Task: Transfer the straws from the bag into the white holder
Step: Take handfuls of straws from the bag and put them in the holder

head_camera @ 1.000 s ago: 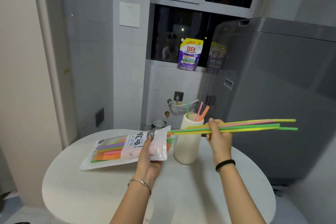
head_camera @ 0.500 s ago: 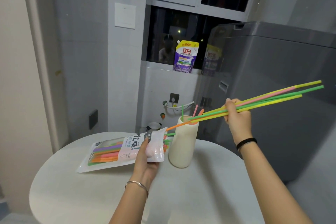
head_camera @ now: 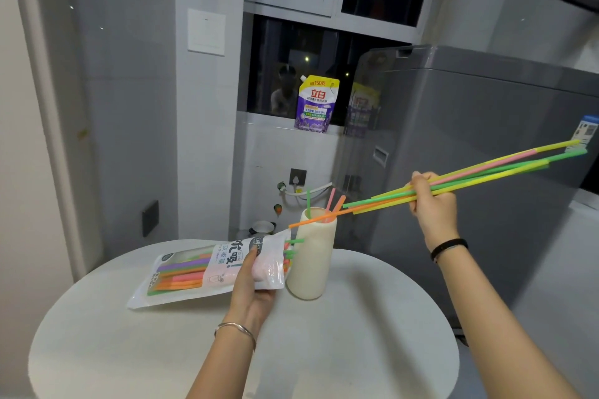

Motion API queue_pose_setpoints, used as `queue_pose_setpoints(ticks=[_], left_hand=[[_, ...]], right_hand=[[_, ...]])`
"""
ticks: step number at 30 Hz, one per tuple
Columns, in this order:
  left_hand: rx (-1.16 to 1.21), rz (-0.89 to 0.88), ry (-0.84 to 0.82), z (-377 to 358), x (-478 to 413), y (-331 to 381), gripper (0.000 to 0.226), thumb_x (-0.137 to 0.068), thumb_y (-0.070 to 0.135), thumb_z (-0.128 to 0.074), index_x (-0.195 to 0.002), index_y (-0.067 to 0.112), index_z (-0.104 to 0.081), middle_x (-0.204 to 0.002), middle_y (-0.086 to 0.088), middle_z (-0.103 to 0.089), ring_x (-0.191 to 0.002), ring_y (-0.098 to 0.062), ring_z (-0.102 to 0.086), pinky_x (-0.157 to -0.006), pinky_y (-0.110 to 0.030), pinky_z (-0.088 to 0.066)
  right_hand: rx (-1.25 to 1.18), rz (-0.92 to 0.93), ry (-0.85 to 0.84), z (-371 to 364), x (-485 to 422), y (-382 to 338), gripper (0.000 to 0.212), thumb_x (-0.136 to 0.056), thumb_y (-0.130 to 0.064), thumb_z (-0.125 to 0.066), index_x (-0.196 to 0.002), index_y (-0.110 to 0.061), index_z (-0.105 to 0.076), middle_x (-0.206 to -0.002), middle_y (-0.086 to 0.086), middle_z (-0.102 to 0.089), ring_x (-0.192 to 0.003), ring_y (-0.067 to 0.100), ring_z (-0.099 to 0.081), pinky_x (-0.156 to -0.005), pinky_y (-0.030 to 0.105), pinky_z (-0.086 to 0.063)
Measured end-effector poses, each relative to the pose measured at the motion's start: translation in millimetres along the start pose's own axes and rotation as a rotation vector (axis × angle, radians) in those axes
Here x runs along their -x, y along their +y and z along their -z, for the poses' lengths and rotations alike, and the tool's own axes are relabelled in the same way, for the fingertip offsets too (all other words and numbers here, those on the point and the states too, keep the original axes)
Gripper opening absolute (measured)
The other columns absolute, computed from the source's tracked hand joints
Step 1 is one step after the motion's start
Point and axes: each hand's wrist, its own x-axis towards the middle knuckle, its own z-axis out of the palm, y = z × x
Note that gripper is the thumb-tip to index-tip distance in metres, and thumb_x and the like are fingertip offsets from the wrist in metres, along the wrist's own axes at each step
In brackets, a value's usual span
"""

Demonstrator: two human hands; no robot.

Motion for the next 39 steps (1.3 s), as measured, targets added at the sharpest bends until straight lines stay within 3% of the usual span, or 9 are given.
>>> queue_pose_setpoints(ticks=[5,9,13,15,18,23,26,32,39], left_hand=[[-0.02,0.021,-0.008,2,4,0,0.025,-0.091,0.016,-0.061,-0.115,0.013,-0.055,-0.085,-0.012,-0.072,-0.071,-0.025,-0.068,-0.056,-0.042,-0.059],[-0.03,0.02,-0.035,0,6,4,0.028,-0.092,0.017,-0.059,-0.118,0.013,-0.052,-0.096,-0.014,-0.068,-0.079,-0.026,-0.064,-0.057,-0.043,-0.059],[-0.026,0.009,-0.039,-4,10,2,0.027,-0.091,0.016,-0.061,-0.116,0.013,-0.053,-0.095,-0.014,-0.069,-0.075,-0.026,-0.067,-0.059,-0.046,-0.058],[-0.025,0.012,-0.038,-6,13,0,0.016,-0.091,0.015,-0.061,-0.106,0.013,-0.055,-0.078,-0.013,-0.075,-0.063,-0.025,-0.072,-0.053,-0.045,-0.06],[-0.017,0.017,-0.035,-8,17,-3,0.008,-0.091,0.014,-0.06,-0.097,0.015,-0.055,-0.062,-0.008,-0.074,-0.05,-0.021,-0.071,-0.046,-0.039,-0.059],[-0.027,0.013,-0.059,-10,20,-3,0.009,-0.091,0.015,-0.061,-0.099,0.015,-0.057,-0.066,-0.009,-0.075,-0.053,-0.021,-0.072,-0.049,-0.039,-0.06],[-0.036,0.002,-0.07,-11,20,-2,0.009,-0.091,0.016,-0.06,-0.1,0.014,-0.058,-0.066,-0.008,-0.075,-0.052,-0.02,-0.071,-0.047,-0.037,-0.059],[-0.02,0.007,-0.063,-11,22,-2,0.027,-0.09,0.015,-0.061,-0.116,0.014,-0.054,-0.091,-0.012,-0.069,-0.063,-0.023,-0.071,-0.049,-0.037,-0.059],[-0.002,0.007,-0.058,-14,24,-1,0.007,-0.091,0.015,-0.061,-0.097,0.016,-0.058,-0.064,-0.007,-0.075,-0.051,-0.019,-0.071,-0.044,-0.035,-0.057]], right_hand=[[0.03,0.034,0.046,6,-4,-11,0.034,-0.095,-0.026,-0.048,-0.061,-0.019,-0.045,-0.054,0.0,-0.038,-0.041,0.003,-0.04,-0.045,0.02,-0.035],[0.123,0.082,0.056,7,-12,-19,0.03,-0.095,-0.028,-0.046,-0.066,-0.017,-0.046,-0.058,0.003,-0.044,-0.056,0.021,-0.046,-0.056,0.03,-0.038],[0.217,0.14,0.028,1,-11,-21,0.028,-0.096,-0.028,-0.045,-0.075,-0.009,-0.05,-0.057,0.0,-0.048,-0.055,0.017,-0.048,-0.047,0.021,-0.038],[0.234,0.155,0.013,-3,-9,-23,0.029,-0.096,-0.028,-0.045,-0.073,-0.011,-0.049,-0.058,-0.002,-0.049,-0.054,0.013,-0.049,-0.041,0.01,-0.035],[0.261,0.179,-0.028,-10,-7,-26,0.031,-0.096,-0.028,-0.046,-0.067,-0.016,-0.047,-0.057,-0.003,-0.049,-0.053,0.008,-0.05,-0.04,0.007,-0.034],[0.319,0.218,-0.127,-26,-7,-27,0.036,-0.096,-0.028,-0.046,-0.062,-0.013,-0.044,-0.052,-0.001,-0.043,-0.047,0.006,-0.047,-0.044,0.014,-0.036],[0.372,0.217,-0.202,-39,-8,-26,0.037,-0.096,-0.029,-0.046,-0.063,-0.012,-0.045,-0.052,0.0,-0.045,-0.054,0.017,-0.052,-0.051,0.027,-0.042],[0.514,0.182,-0.366,-70,-9,-23,0.033,-0.095,-0.033,-0.046,-0.066,-0.018,-0.054,-0.061,0.003,-0.059,-0.06,0.018,-0.059,-0.054,0.025,-0.045],[0.599,-0.005,-0.508,-89,-12,-3,0.039,-0.087,-0.043,-0.058,-0.087,-0.006,-0.068,-0.09,0.015,-0.07,-0.084,0.029,-0.066,-0.079,0.043,-0.055]])
